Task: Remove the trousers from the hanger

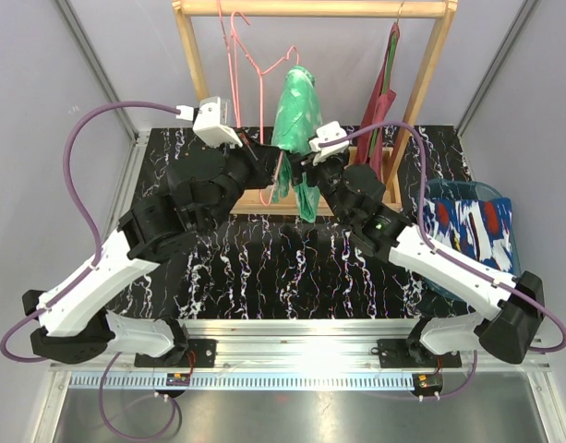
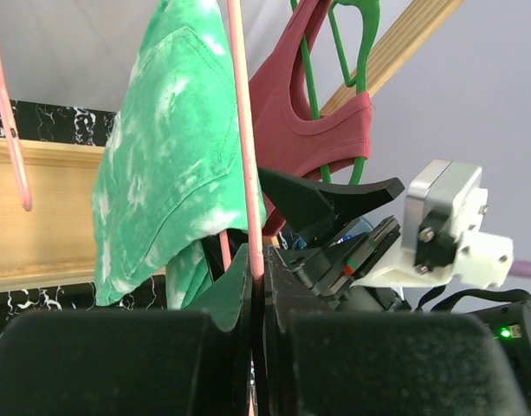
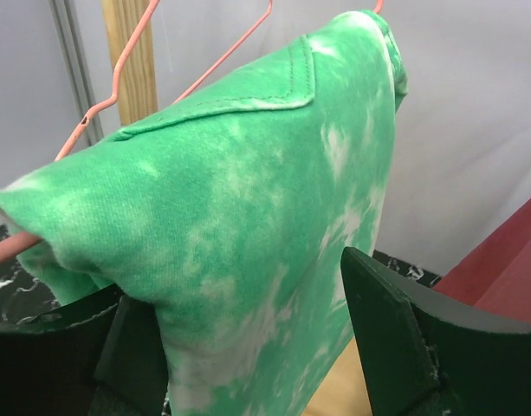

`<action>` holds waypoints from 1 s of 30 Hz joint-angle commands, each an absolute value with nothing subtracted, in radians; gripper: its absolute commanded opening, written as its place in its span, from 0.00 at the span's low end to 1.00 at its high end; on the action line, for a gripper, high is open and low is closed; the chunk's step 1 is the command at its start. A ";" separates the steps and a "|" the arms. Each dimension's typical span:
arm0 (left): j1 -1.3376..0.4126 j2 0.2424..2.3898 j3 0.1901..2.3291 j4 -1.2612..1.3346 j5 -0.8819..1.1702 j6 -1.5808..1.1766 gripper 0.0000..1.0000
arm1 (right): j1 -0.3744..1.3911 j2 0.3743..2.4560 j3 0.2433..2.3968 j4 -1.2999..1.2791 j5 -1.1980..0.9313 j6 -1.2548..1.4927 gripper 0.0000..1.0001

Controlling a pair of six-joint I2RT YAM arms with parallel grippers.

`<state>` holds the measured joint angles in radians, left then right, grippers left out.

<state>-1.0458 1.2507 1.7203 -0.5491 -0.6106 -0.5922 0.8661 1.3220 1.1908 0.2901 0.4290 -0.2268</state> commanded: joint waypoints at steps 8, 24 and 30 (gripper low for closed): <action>-1.071 1.282 1.885 -0.465 -0.597 -0.538 0.00 | 0.870 1.328 1.221 0.506 0.341 -0.466 0.62; -1.078 1.256 1.798 -0.564 -0.706 -0.477 0.00 | 0.870 1.344 1.391 0.365 0.371 -0.692 0.00; -1.080 1.204 1.620 -0.563 -0.706 -0.541 0.00 | 0.870 1.342 1.512 0.328 0.440 -0.741 0.00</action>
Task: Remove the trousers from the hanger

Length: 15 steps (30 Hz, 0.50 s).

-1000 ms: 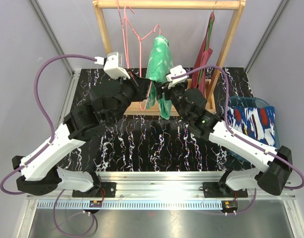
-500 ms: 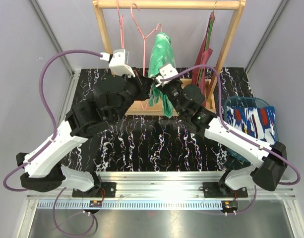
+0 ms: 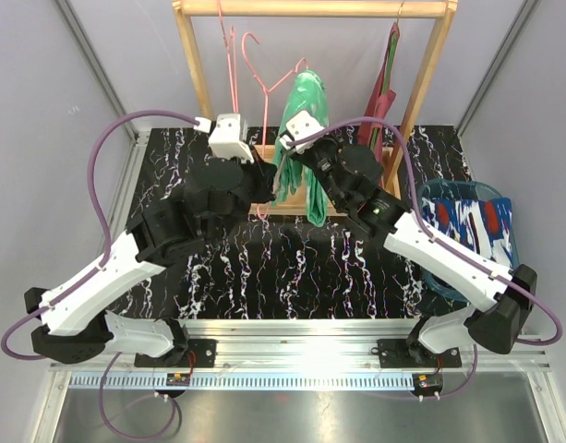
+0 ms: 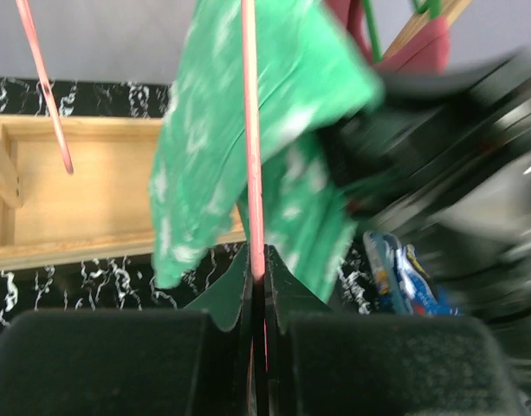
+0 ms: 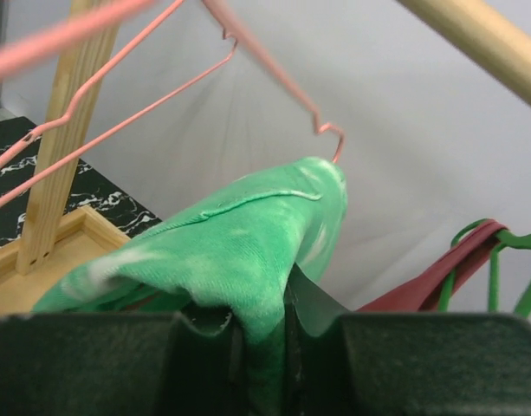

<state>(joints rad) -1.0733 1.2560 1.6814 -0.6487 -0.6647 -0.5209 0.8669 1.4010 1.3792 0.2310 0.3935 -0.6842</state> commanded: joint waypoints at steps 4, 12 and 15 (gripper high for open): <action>-1.081 1.187 1.519 -0.569 -0.698 -0.589 0.00 | 0.870 1.347 1.592 0.302 0.448 -0.755 0.00; -1.094 1.129 1.330 -0.560 -0.675 -0.679 0.00 | 0.870 1.339 1.801 0.190 0.460 -0.782 0.00; -1.098 1.111 1.264 -0.561 -0.675 -0.707 0.00 | 0.870 1.332 1.871 0.134 0.463 -0.788 0.00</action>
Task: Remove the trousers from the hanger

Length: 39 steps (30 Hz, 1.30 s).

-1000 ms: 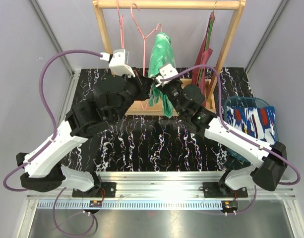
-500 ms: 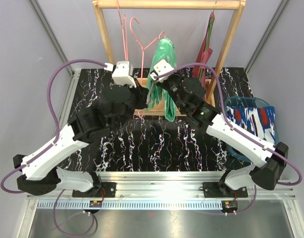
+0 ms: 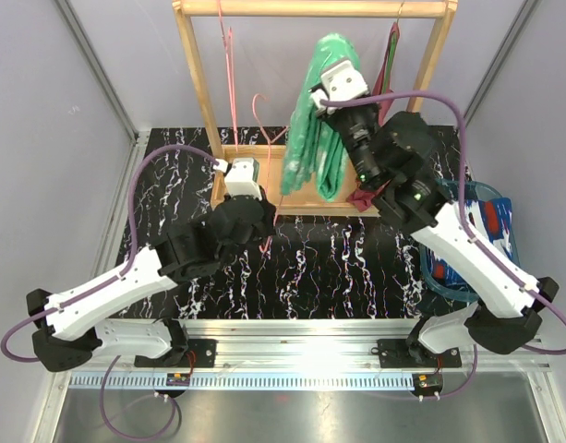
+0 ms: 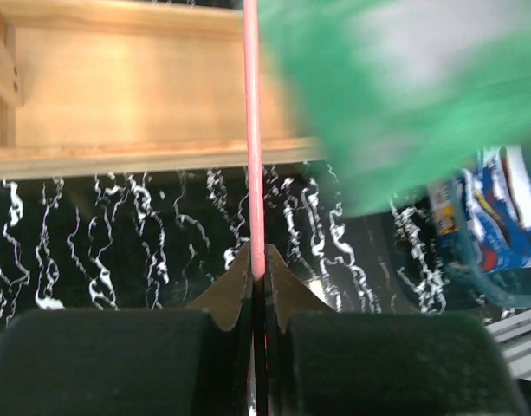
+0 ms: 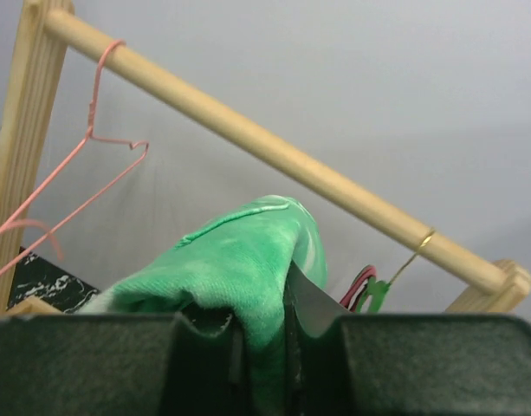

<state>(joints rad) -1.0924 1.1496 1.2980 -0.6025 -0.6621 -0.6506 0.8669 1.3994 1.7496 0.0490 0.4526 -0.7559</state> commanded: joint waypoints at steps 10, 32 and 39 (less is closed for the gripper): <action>-1.098 1.025 1.129 -0.586 -0.707 -0.742 0.00 | 0.870 1.330 2.187 -0.129 0.678 -0.865 0.00; -1.098 0.897 1.028 -0.604 -0.660 -0.686 0.00 | 0.306 0.855 1.163 0.282 0.988 -1.025 0.00; -1.098 0.887 0.985 -0.552 -0.637 -0.661 0.00 | 0.217 0.753 0.888 0.472 1.090 -1.202 0.00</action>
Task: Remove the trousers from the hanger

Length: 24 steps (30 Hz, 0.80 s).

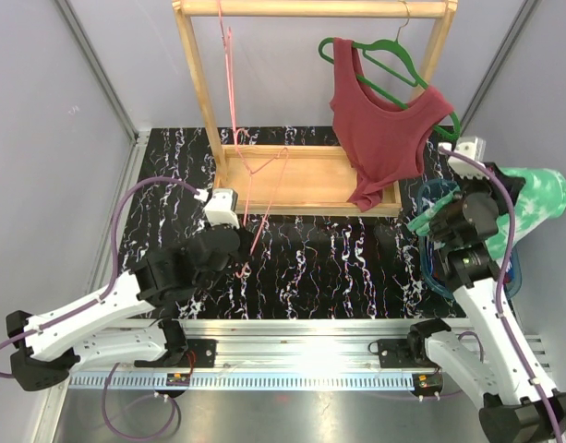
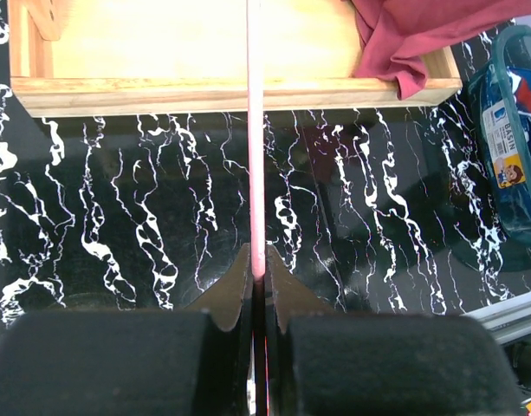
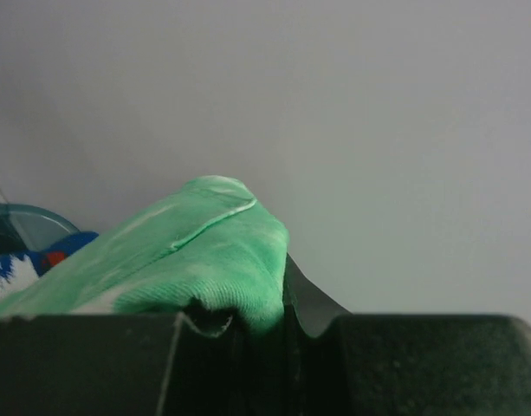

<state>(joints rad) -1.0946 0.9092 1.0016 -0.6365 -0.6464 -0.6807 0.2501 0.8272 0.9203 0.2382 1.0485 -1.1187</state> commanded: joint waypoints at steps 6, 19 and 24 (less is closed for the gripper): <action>-1.100 0.862 0.928 -0.485 -0.600 -0.635 0.00 | 0.163 0.580 0.709 0.528 1.048 -1.376 0.00; -1.098 0.776 0.779 -0.359 -0.526 -0.594 0.00 | 0.160 0.526 0.503 0.279 0.884 -1.396 0.00; -1.098 0.732 0.758 -0.344 -0.496 -0.588 0.00 | 0.149 0.730 0.454 0.267 0.798 -1.342 0.00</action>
